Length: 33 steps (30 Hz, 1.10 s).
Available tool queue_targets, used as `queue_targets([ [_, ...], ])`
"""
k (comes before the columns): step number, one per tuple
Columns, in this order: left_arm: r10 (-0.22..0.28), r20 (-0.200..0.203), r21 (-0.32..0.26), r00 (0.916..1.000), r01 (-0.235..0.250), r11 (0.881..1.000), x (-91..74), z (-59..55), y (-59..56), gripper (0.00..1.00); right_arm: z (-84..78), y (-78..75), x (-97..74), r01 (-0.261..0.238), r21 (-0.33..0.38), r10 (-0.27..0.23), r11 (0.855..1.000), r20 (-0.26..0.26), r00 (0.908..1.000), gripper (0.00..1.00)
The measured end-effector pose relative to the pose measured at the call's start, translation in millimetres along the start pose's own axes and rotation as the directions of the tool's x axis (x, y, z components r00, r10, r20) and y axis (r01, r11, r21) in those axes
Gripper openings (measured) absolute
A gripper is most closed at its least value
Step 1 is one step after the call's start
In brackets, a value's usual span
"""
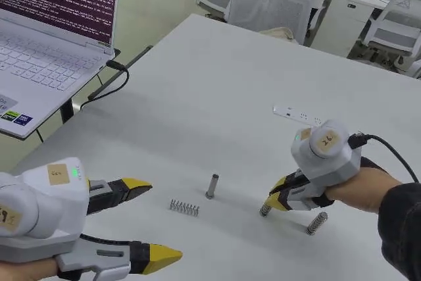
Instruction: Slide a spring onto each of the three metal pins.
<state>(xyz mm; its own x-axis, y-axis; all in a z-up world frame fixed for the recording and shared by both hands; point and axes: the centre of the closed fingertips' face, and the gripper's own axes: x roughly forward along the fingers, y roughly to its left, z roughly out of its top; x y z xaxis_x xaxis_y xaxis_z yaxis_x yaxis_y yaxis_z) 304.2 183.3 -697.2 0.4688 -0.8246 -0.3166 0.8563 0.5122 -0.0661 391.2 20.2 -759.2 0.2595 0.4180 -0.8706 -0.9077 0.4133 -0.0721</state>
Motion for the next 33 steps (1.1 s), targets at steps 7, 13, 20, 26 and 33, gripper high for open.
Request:
queue_targets([
  [7, 0.000, 0.000, 0.000, 1.0000, 0.000, 1.000, -0.3, 0.0, -0.3, 0.64, 0.4, -0.4, -0.8, 0.001, 0.006, -0.001, 1.000, 0.006, 1.0000, 0.08],
  [13, -0.002, -0.001, 0.001, 1.0000, 0.002, 1.000, -0.4, -0.3, -0.9, 0.64, 1.0, -0.3, -3.0, 0.008, 0.004, -0.008, 1.000, 0.013, 0.9999, 0.10],
  [20, -0.004, -0.003, 0.004, 1.0000, 0.004, 1.000, 0.2, 0.0, -1.7, 0.63, 5.7, -1.4, -11.5, 0.022, 0.001, -0.022, 1.000, 0.036, 0.9991, 0.15],
  [26, -0.003, -0.003, 0.004, 1.0000, 0.003, 1.000, -0.1, -0.2, -1.0, 0.63, 14.9, -1.5, -24.8, 0.045, -0.008, -0.044, 0.999, 0.062, 0.9971, 0.16],
  [33, -0.005, -0.003, 0.002, 1.0000, 0.005, 1.000, 1.9, -0.5, -0.3, 0.62, 28.5, 1.4, -43.9, 0.079, -0.028, -0.076, 0.996, 0.107, 0.9914, 0.16],
])
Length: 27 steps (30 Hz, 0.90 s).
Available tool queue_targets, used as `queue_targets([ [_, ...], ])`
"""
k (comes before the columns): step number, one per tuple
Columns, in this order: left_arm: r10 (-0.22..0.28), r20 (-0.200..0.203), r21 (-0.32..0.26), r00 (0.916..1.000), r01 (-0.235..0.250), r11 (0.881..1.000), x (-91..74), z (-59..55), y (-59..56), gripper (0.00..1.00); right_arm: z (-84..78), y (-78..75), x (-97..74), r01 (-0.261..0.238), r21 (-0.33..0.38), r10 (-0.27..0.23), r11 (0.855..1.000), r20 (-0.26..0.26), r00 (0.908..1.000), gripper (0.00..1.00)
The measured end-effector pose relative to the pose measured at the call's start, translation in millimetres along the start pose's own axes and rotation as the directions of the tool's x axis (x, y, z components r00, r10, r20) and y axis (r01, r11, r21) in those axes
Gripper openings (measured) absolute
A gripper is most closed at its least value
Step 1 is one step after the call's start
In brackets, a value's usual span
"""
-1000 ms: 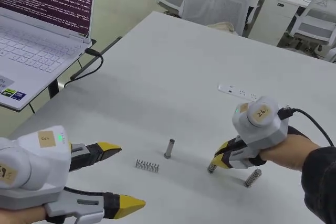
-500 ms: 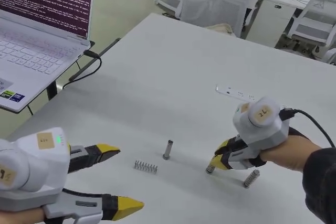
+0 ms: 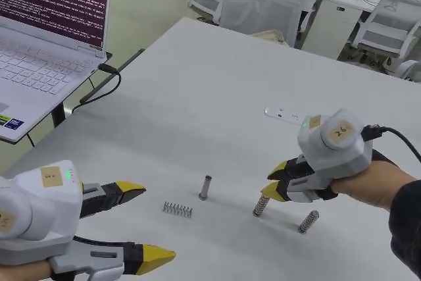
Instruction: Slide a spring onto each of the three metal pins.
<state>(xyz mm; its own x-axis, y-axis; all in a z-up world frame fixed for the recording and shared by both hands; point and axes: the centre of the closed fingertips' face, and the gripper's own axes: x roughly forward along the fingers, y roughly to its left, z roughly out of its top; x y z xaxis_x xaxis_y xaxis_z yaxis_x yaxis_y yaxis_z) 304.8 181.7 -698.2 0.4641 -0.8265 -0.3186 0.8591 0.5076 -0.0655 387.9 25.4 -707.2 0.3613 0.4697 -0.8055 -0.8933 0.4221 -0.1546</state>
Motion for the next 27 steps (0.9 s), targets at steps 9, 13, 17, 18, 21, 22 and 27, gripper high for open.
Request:
queue_targets([
  [9, -0.004, -0.011, 0.000, 0.9999, 0.004, 1.000, 5.8, -3.0, 6.7, 0.61, 14.4, 10.6, -23.2, 0.036, -0.027, -0.035, 0.999, 0.052, 0.9980, 0.16],
  [13, -0.008, -0.016, -0.001, 0.9998, 0.008, 1.000, 8.1, -4.2, 10.4, 0.61, 20.0, 17.4, -32.0, 0.043, -0.029, -0.040, 0.999, 0.077, 0.9962, 0.17],
  [17, -0.012, -0.025, -0.002, 0.9996, 0.012, 1.000, 11.9, -6.6, 14.5, 0.60, 24.2, 26.0, -41.0, 0.046, -0.027, -0.043, 0.999, 0.101, 0.9940, 0.17],
  [18, -0.013, -0.027, -0.001, 0.9995, 0.013, 1.000, 13.0, -8.3, 16.6, 0.60, 24.4, 27.9, -42.8, 0.048, -0.027, -0.045, 0.998, 0.103, 0.9936, 0.17],
  [21, -0.020, -0.041, 0.001, 0.9990, 0.020, 1.000, 17.1, -11.8, 19.4, 0.60, 25.1, 34.3, -49.0, 0.054, -0.021, -0.051, 0.998, 0.120, 0.9914, 0.17],
  [22, -0.023, -0.046, 0.001, 0.9987, 0.023, 1.000, 19.1, -13.0, 21.0, 0.60, 25.4, 35.7, -50.6, 0.055, -0.017, -0.053, 0.998, 0.125, 0.9908, 0.17],
  [27, -0.030, -0.069, 0.002, 0.9971, 0.030, 1.000, 27.6, -19.6, 27.4, 0.58, 25.9, 46.3, -58.2, 0.061, -0.002, -0.060, 0.998, 0.143, 0.9879, 0.17],
])
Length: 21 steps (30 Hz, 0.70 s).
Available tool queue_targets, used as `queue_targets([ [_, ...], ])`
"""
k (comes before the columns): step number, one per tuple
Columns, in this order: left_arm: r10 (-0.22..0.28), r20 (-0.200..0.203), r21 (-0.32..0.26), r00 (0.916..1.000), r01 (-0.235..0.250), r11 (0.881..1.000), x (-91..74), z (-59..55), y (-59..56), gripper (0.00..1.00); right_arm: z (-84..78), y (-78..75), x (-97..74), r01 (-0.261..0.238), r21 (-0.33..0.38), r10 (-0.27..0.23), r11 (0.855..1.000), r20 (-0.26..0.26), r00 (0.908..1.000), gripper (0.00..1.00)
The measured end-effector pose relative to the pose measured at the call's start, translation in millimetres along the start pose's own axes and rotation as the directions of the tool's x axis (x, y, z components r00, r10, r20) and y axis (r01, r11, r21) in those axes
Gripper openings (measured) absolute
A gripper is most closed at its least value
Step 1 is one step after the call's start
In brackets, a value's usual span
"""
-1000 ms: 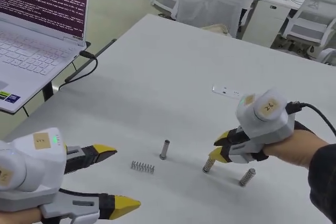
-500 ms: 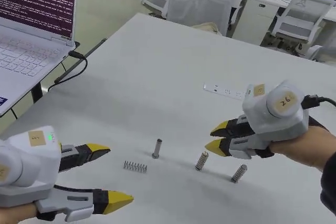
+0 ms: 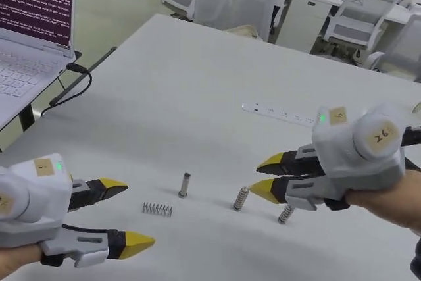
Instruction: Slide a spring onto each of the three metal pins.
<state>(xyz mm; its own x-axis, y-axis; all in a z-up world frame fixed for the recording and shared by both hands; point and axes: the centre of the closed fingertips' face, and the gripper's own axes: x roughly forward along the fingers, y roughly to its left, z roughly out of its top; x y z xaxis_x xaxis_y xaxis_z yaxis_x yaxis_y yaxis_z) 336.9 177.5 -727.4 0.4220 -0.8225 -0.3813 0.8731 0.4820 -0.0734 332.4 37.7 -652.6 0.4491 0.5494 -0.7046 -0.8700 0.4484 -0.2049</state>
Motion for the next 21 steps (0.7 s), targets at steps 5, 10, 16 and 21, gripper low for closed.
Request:
queue_targets([
  [5, -0.017, -0.025, 0.002, 0.9995, 0.017, 1.000, 8.6, -6.2, 4.9, 0.57, -2.2, 7.1, -6.3, 0.007, 0.011, -0.007, 1.000, 0.000, 1.0000, 0.17],
  [10, -0.031, -0.049, 0.001, 0.9983, 0.031, 1.000, 19.3, -14.1, 13.4, 0.54, -2.9, 11.7, -12.3, 0.022, 0.029, -0.022, 0.999, 0.008, 0.9997, 0.17],
  [16, -0.051, -0.064, 0.011, 0.9966, 0.052, 0.999, 29.0, -19.5, 15.9, 0.50, -4.9, 13.7, -16.4, 0.036, 0.054, -0.036, 0.998, 0.010, 0.9993, 0.17],
  [21, -0.065, -0.080, 0.020, 0.9947, 0.067, 0.998, 36.9, -26.2, 19.9, 0.43, -5.6, 16.1, -18.2, 0.040, 0.065, -0.041, 0.997, 0.009, 0.9991, 0.16],
])
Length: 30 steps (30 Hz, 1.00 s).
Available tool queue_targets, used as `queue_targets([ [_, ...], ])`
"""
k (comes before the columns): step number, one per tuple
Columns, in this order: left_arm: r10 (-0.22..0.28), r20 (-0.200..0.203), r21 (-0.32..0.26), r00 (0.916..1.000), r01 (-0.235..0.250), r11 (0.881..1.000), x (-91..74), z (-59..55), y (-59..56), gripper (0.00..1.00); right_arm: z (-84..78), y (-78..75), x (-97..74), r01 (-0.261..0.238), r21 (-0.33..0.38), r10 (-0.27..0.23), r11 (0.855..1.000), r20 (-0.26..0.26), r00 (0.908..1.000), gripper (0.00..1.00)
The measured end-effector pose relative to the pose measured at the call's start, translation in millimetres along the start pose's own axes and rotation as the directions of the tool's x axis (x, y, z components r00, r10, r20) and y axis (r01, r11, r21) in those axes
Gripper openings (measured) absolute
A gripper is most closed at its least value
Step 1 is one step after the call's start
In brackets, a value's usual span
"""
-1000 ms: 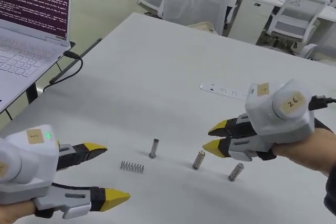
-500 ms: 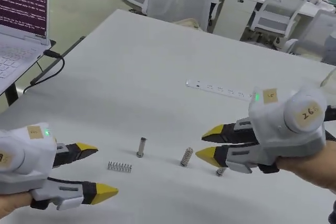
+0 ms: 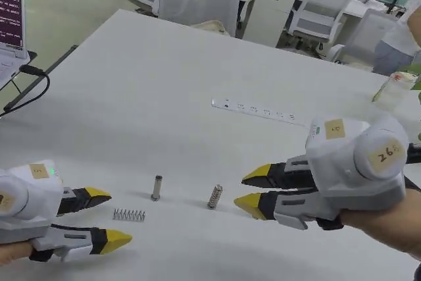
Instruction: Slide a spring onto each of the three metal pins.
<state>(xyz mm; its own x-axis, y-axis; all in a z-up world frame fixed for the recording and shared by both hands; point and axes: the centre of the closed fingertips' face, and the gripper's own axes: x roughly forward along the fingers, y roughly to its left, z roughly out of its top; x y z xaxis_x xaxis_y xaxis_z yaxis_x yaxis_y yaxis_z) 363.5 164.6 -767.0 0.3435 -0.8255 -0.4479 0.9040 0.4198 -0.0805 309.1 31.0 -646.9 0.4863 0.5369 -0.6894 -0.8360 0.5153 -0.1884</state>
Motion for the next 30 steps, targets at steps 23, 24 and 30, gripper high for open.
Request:
queue_targets([
  [23, 0.008, -0.014, 0.022, 0.9999, -0.007, 1.000, 5.4, -15.2, 3.4, 0.12, -2.3, 5.7, 2.8, -0.011, 0.011, 0.011, 1.000, -0.003, 0.9999, 0.16],
  [24, 0.007, -0.013, 0.020, 0.9999, -0.007, 1.000, 5.5, -15.0, 3.0, 0.12, -2.2, 5.9, 3.2, -0.012, 0.011, 0.012, 1.000, -0.002, 0.9999, 0.16],
  [30, 0.014, -0.010, 0.028, 0.9999, -0.014, 1.000, 7.4, -14.8, 3.3, 0.10, -2.0, 7.5, 5.9, -0.022, 0.009, 0.022, 1.000, -0.002, 0.9998, 0.16],
])
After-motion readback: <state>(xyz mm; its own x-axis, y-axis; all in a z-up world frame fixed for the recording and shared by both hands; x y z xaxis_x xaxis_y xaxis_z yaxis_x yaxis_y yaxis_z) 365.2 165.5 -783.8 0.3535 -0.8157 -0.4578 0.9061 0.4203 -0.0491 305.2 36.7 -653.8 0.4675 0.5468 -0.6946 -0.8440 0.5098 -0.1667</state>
